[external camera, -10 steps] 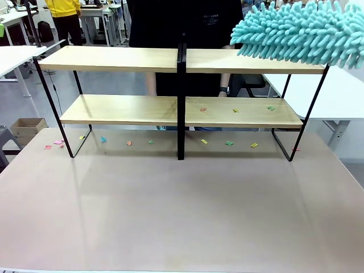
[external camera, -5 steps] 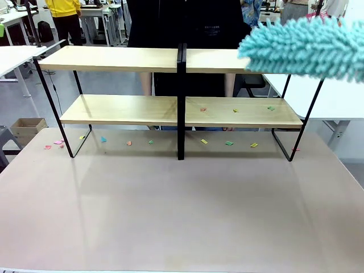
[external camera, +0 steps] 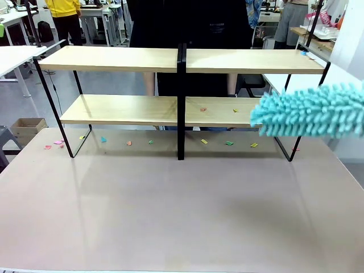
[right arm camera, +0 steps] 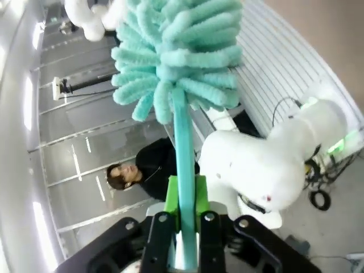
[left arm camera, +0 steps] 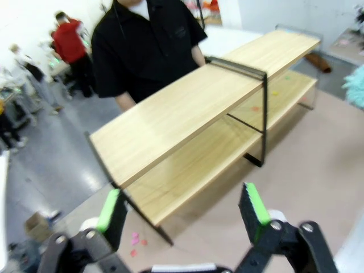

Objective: Clean the shelves.
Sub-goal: Clean a randomly selected level of the Shelf with the Duster.

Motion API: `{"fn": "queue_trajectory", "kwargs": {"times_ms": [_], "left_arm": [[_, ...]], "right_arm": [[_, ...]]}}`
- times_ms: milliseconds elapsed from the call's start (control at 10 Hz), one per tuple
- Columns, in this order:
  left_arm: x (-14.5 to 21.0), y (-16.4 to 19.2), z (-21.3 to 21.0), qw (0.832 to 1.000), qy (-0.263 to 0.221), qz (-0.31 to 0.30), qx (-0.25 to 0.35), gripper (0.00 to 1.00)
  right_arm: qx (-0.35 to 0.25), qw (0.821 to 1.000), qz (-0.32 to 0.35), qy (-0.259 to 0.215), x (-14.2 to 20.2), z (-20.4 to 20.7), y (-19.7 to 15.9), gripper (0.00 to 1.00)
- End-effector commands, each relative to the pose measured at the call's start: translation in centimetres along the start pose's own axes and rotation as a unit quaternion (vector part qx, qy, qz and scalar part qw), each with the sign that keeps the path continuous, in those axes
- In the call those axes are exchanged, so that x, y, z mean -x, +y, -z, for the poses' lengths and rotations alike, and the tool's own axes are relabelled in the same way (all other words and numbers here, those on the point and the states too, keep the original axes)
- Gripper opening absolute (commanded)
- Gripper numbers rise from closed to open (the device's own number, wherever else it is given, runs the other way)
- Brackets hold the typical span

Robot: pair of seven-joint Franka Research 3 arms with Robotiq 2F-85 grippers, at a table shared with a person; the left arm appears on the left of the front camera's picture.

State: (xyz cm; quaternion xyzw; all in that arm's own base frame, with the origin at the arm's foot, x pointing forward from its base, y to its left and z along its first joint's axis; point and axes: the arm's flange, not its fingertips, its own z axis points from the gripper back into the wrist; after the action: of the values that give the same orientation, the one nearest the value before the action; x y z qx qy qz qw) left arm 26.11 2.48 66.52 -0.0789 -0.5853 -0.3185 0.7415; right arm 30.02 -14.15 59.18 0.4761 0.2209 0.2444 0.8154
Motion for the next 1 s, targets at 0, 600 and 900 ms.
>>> {"fn": "queue_trajectory", "kwargs": {"times_ms": [0,600,900], "left_arm": [[0.0,0.0,0.0,1.000,0.002,0.001,-0.003,1.00],[0.0,0.0,0.0,1.000,0.002,0.001,-0.003,1.00],[0.0,0.0,0.0,1.000,0.002,0.001,-0.003,1.00]], "right_arm": [[0.013,1.000,0.020,0.007,6.0,-4.7,3.7,0.13],[-0.003,1.000,0.022,0.006,1.5,-0.3,0.5,0.13],[0.031,0.996,0.065,0.055,-0.3,0.5,0.7,0.13]]}}
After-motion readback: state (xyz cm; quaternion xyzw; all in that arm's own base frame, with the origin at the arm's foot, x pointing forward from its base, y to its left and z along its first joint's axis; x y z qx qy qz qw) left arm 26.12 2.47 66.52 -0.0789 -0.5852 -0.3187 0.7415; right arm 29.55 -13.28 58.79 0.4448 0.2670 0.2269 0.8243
